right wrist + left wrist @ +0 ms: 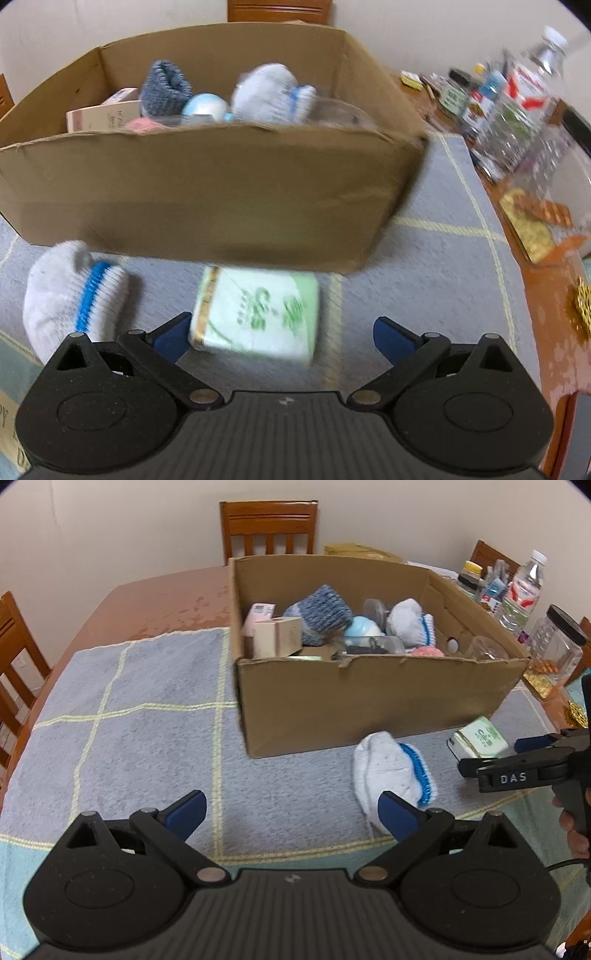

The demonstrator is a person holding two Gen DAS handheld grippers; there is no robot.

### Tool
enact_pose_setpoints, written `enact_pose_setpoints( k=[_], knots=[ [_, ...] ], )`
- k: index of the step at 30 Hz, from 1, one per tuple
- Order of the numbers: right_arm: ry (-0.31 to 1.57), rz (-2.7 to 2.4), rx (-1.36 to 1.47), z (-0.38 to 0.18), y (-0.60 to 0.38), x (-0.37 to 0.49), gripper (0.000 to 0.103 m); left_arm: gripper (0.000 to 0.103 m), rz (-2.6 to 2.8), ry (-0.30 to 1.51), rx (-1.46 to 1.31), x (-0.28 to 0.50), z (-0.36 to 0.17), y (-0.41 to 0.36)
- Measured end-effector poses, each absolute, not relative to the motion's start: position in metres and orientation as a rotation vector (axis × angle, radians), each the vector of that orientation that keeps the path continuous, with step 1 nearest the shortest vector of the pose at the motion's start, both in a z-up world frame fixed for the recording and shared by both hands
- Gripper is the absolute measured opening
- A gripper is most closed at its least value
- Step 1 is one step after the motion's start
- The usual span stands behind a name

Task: Organize objects
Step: 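Lower left tool onto the white blue-striped sock while right tool approaches the tissue pack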

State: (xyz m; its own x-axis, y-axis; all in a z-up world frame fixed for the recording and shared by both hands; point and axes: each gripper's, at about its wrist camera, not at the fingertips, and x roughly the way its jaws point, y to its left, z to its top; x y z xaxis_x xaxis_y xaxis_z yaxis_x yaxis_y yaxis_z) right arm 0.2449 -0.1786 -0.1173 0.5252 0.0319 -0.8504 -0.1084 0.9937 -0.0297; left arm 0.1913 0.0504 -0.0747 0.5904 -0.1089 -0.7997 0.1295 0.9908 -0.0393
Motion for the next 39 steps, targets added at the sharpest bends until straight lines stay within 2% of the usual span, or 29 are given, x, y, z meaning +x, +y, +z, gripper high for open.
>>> enact_pose_setpoints(
  k=[19, 23, 27, 37, 39],
  knots=[
    [0.996, 0.276, -0.161, -0.12, -0.208, 0.231, 0.103, 0.099, -0.204, 0.919, 0.147, 0.202, -0.116, -0.027],
    [0.986, 0.3, -0.171, -0.12, -0.21, 0.229, 0.103, 0.096, -0.19, 0.937, 0.134, 0.206, -0.124, -0.035],
    [0.976, 0.31, -0.174, -0.121, -0.211, 0.228, 0.103, 0.089, -0.174, 0.948, 0.109, 0.207, -0.129, -0.039],
    [0.942, 0.333, -0.18, -0.122, -0.213, 0.224, 0.103, 0.089, -0.097, 0.941, 0.056, 0.216, -0.126, -0.045],
    [0.938, 0.333, -0.179, -0.123, -0.214, 0.224, 0.103, 0.084, -0.092, 0.936, 0.058, 0.219, -0.124, -0.045]
  ],
)
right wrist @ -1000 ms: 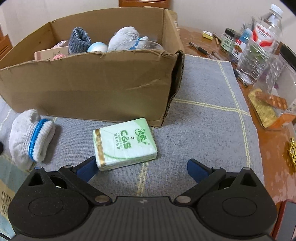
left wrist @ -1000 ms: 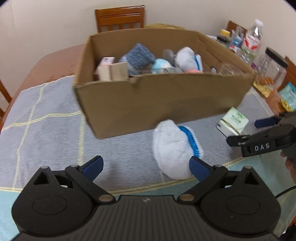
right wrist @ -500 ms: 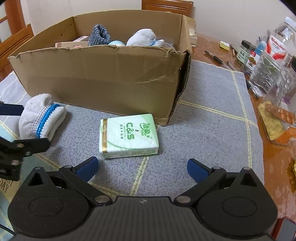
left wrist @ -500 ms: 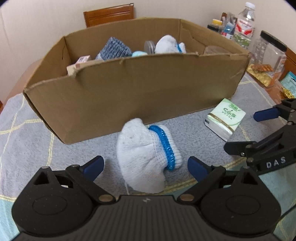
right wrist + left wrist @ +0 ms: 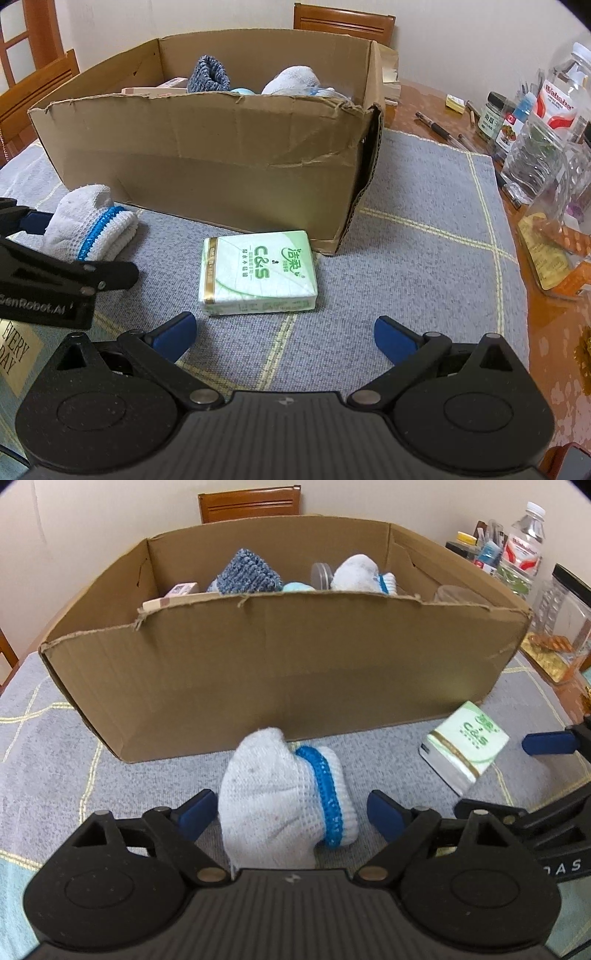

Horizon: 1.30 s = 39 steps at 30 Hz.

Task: Organize objects
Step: 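Lower left tool onto the white blue-striped sock while right tool approaches the tissue pack, then close left tool on the white sock while right tool grasps the green C&S tissue pack, then carry white sock and tissue pack over the cardboard box and open both tools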

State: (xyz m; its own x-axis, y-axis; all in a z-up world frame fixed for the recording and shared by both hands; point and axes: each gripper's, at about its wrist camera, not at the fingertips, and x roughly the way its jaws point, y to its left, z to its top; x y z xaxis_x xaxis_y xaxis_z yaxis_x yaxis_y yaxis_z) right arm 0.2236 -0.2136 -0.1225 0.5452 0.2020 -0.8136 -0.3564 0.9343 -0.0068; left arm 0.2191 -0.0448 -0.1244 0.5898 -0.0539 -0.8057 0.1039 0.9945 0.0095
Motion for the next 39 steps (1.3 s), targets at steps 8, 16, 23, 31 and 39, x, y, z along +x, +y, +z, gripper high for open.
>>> enact_pose_setpoints(
  k=[8, 16, 23, 31, 39],
  knots=[
    [0.939, 0.382, -0.208, -0.121, -0.202, 0.236, 0.103, 0.08, -0.078, 0.932, 0.056, 0.219, -0.123, -0.039],
    [0.944, 0.423, -0.23, -0.119, -0.191, 0.245, 0.099, 0.079, -0.074, 0.935, 0.047, 0.218, -0.123, -0.036],
    [0.942, 0.437, -0.241, -0.113, -0.19, 0.244, 0.08, 0.07, -0.11, 0.938, 0.046, 0.219, -0.12, -0.035],
    [0.974, 0.41, -0.246, -0.108, -0.191, 0.242, 0.069, 0.063, -0.167, 0.966, 0.044, 0.223, -0.104, -0.031],
    [1.01, 0.408, -0.213, -0.089, -0.2, 0.235, 0.069, 0.062, -0.261, 0.995, 0.059, 0.219, -0.076, -0.019]
  ],
)
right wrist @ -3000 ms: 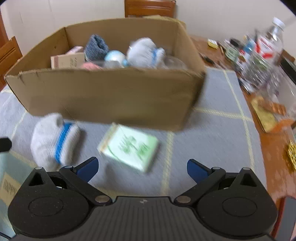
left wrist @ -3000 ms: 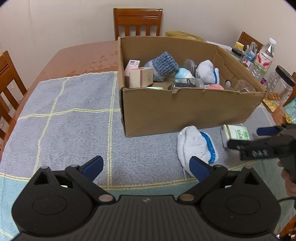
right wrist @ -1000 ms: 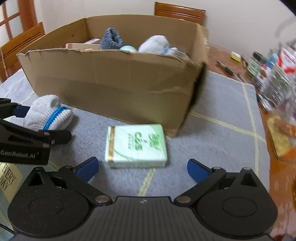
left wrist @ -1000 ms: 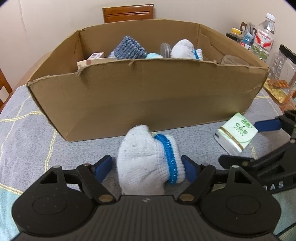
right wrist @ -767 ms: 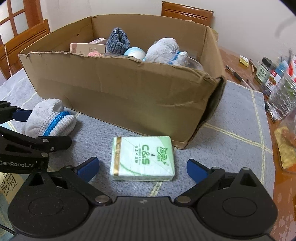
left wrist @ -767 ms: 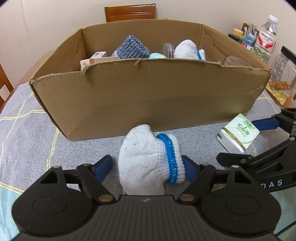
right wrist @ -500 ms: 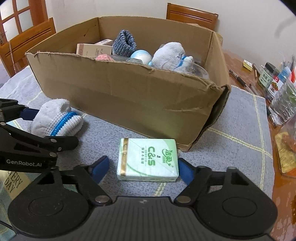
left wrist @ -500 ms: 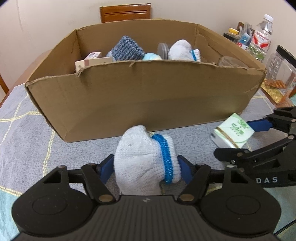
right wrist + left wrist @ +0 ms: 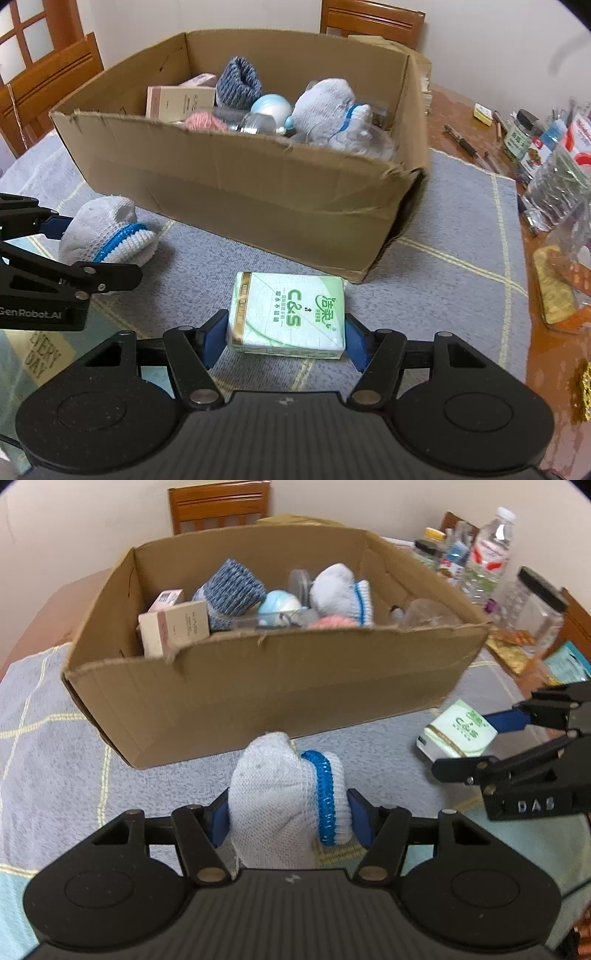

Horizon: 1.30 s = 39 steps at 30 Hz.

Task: Organize objects
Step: 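Carry white sock and tissue pack over the cardboard box and open both tools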

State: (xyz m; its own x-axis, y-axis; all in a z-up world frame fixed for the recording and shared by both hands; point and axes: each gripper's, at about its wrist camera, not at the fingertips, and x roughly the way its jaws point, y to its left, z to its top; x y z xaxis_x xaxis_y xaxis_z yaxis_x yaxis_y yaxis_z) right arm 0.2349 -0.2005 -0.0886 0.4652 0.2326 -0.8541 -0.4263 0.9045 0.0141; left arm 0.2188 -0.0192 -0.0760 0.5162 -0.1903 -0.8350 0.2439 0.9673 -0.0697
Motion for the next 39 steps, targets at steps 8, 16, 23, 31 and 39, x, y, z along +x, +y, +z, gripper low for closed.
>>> enact_pose_setpoints(
  k=[8, 16, 23, 31, 39],
  knots=[
    [0.978, 0.439, -0.196, -0.043, -0.203, 0.225, 0.069, 0.062, -0.362, 0.951, 0.082, 0.215, -0.021, -0.009],
    [0.859, 0.471, -0.231, 0.01, -0.189, 0.227, 0.069, 0.062, -0.32, 0.792, 0.104, 0.246, 0.03, 0.0],
    [0.826, 0.466, -0.204, 0.024, -0.172, 0.26, 0.069, 0.082, -0.251, 0.739, 0.093, 0.284, 0.041, 0.01],
    [0.828, 0.395, -0.185, 0.028, -0.156, 0.287, 0.097, 0.099, -0.166, 0.712, 0.064, 0.287, 0.044, 0.031],
    [0.891, 0.249, -0.185, 0.041, -0.154, 0.293, 0.103, 0.102, -0.085, 0.746, 0.111, 0.269, 0.044, 0.034]
  ],
)
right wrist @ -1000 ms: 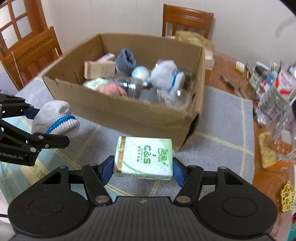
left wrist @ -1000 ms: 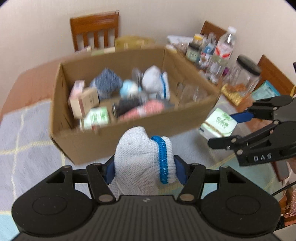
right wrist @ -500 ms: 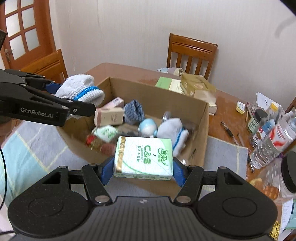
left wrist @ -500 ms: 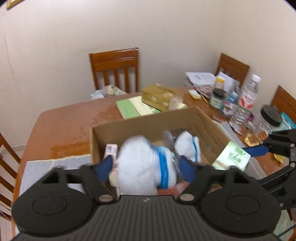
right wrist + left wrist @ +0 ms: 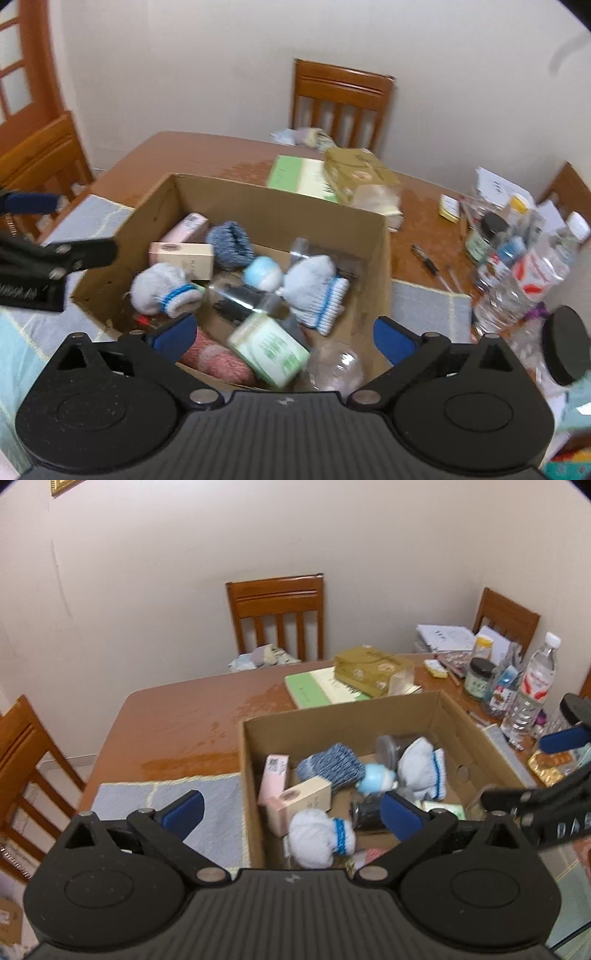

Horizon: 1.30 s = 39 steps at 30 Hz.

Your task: Organize objects

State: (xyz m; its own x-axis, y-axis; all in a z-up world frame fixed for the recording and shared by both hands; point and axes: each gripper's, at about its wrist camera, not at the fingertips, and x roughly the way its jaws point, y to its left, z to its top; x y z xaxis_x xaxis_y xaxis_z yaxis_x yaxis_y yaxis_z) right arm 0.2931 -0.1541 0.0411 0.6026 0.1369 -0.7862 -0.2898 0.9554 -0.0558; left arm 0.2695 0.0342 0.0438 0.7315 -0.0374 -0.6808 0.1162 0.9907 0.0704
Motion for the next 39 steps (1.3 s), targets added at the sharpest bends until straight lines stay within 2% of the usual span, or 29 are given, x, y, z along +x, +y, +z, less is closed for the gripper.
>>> enact_pose_setpoints(
  k=[9, 15, 39],
  knots=[
    [0.979, 0.126, -0.093, 0.036, -0.157, 0.284, 0.103, 0.102, -0.027, 0.871, 0.061, 0.253, 0.028, 0.03],
    [1.009, 0.092, -0.147, 0.028, -0.145, 0.271, 0.103, 0.102, 0.029, 0.977, -0.023, 0.246, 0.021, 0.035],
    [1.059, 0.11, -0.056, 0.034, -0.152, 0.262, 0.103, 0.102, 0.041, 0.978, 0.016, 0.239, 0.036, 0.028]
  ],
)
